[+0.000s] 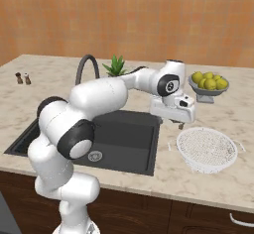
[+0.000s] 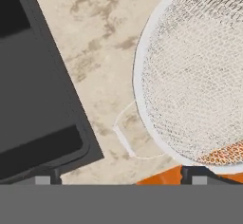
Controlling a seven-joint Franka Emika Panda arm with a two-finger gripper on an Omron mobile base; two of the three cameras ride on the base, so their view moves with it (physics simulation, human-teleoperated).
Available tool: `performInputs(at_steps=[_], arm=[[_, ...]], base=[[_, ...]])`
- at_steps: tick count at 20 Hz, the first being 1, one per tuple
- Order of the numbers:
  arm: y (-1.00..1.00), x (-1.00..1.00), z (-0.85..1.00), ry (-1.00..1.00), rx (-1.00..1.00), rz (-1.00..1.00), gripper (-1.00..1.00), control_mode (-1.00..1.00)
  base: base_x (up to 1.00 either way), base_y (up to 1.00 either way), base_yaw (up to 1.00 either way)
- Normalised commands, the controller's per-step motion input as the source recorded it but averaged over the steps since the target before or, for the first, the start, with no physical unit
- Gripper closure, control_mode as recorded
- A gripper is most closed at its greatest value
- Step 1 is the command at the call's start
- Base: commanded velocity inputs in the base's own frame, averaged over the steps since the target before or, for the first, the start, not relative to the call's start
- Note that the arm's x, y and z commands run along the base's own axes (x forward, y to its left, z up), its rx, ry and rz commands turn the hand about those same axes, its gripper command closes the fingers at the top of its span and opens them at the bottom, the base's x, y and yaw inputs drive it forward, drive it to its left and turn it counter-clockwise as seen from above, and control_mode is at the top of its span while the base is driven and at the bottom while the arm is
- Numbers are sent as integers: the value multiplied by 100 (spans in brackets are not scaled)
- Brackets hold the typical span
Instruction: Put the colander in the sink, put the peach in the colander, and turn on the sink faucet and pour water over the colander.
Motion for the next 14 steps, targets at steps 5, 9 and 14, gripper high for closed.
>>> performInputs(at_steps=[5, 9, 14], arm=[[-33, 41, -38, 1, 0, -6, -100, -100], [-26, 41, -47, 3, 0, -4, -100, -100], [-26, 35, -43, 3, 0, -3, -100, -100]], base=[[0, 0, 0], [0, 0, 0], [0, 0, 0]])
